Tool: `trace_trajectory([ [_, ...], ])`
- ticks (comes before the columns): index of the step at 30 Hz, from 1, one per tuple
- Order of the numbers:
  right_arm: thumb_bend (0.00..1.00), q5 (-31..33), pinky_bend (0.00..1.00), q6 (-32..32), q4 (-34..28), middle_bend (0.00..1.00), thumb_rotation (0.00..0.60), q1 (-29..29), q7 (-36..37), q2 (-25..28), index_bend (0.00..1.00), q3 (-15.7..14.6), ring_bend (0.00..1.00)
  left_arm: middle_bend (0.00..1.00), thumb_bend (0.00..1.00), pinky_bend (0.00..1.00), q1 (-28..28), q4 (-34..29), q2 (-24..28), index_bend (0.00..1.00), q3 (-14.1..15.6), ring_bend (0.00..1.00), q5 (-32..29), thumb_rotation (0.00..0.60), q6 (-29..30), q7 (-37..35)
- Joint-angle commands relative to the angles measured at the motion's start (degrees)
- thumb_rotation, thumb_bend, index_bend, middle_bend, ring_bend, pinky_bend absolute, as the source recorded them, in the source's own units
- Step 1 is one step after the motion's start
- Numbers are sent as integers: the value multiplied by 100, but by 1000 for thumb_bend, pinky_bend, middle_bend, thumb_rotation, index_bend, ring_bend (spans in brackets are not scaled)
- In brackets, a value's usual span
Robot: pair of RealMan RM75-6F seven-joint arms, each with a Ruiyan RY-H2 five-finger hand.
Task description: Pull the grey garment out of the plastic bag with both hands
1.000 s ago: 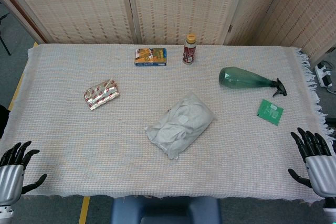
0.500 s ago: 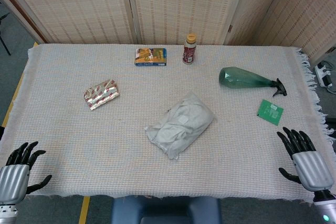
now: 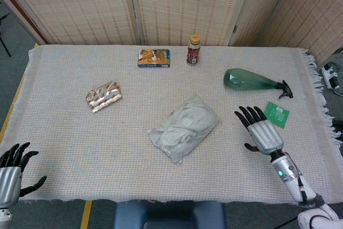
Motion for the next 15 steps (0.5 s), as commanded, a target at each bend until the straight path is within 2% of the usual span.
trace_trajectory([
  [1, 149, 689, 0, -667, 400, 0, 600, 515, 100, -547, 31, 281, 0, 157, 215, 179, -7, 7, -7, 307, -8, 98, -20, 515, -15, -4],
  [8, 150, 1684, 0, -1816, 627, 0, 600, 1185, 1021, -902, 31, 620, 0, 157, 215, 178, -29, 26, -13, 308, -57, 97, -119, 521, -58, -45],
  [15, 151, 2057, 0, -2150, 814, 0, 600, 1398, 1600, -977, 30, 665, 0, 156, 216, 178, -35, 40, 3, 307, -91, 97, -188, 514, -66, -81],
])
